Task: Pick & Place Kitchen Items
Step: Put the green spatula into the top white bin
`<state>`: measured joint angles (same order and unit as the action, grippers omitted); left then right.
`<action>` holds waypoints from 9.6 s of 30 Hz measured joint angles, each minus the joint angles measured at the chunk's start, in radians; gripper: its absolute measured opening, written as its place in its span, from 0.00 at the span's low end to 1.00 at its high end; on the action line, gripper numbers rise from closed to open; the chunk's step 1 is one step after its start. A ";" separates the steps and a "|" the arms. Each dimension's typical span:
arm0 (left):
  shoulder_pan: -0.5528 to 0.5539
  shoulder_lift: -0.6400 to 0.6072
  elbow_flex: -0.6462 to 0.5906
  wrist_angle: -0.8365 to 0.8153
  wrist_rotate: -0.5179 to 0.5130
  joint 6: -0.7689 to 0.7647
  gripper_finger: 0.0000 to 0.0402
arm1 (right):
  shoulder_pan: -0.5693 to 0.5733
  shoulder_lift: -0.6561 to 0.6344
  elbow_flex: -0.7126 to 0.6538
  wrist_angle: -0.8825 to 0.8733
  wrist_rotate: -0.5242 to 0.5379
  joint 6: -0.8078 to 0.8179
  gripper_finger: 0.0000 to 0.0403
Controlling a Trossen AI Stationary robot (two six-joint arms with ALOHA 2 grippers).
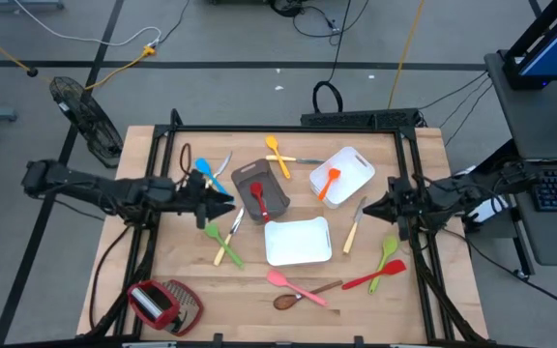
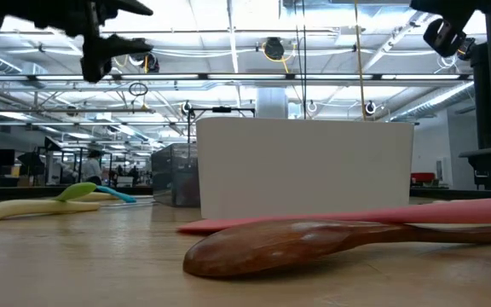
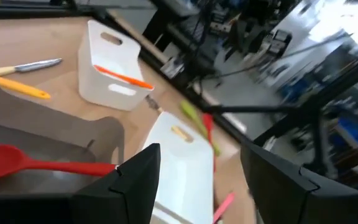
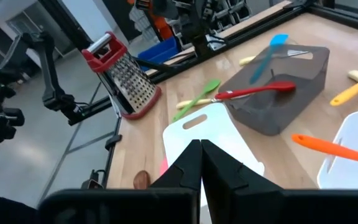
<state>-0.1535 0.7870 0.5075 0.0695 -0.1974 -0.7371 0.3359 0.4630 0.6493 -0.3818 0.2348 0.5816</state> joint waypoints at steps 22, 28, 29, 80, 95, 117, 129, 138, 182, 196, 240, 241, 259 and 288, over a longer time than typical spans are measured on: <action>-0.125 0.361 0.353 -0.620 0.089 -0.707 0.57 | 0.000 -0.224 -0.556 0.757 -0.108 -0.098 0.00; -0.125 0.423 0.353 -0.733 0.115 -0.918 0.57 | 0.000 -0.223 -0.591 0.790 -0.108 -0.123 0.00; -0.125 0.432 0.353 -0.733 0.115 -0.925 0.57 | 0.000 -0.223 -0.591 0.784 -0.108 -0.126 0.00; -0.242 0.682 0.351 -0.691 0.150 -1.419 0.57 | 0.000 -0.215 -0.596 0.786 -0.105 -0.149 0.01; -0.236 0.739 0.351 -0.638 0.197 -1.477 0.57 | 0.000 -0.213 -0.596 0.780 -0.105 -0.151 0.01; -0.207 0.832 0.352 -0.545 0.198 -1.490 0.57 | 0.000 -0.213 -0.597 0.773 -0.105 -0.149 0.01; -0.187 0.831 0.352 -0.574 0.196 -1.465 0.57 | 0.000 -0.212 -0.597 0.772 -0.105 -0.149 0.01; -0.183 0.831 0.351 -0.576 0.196 -1.471 0.57 | 0.000 -0.212 -0.597 0.773 -0.105 -0.150 0.01; -0.218 0.719 0.295 -0.448 -0.007 -1.482 0.08 | 0.000 -0.212 -0.597 0.773 -0.105 -0.149 0.01; -0.228 0.482 0.295 -0.359 -0.231 -1.138 0.08 | 0.000 -0.212 -0.597 0.764 -0.099 -0.151 0.01; 0.150 0.724 0.678 -0.238 0.149 -0.389 0.08 | -0.079 0.184 -0.445 1.013 0.177 -0.014 0.14; 0.157 0.745 0.709 -0.270 0.160 -0.369 0.08 | -0.085 0.200 -0.434 1.019 0.176 -0.006 0.17; 0.199 1.027 1.062 -0.501 0.200 -0.135 0.08 | -0.288 0.430 -0.268 1.023 0.001 0.169 0.56; 0.212 1.039 1.065 -0.540 0.164 -0.129 0.08 | -0.414 0.779 -0.066 1.057 -0.187 0.219 0.60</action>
<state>0.0589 1.8259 1.5726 -0.4706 -0.0338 -0.8665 -0.0776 1.2423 0.5831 0.6749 0.0475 0.8005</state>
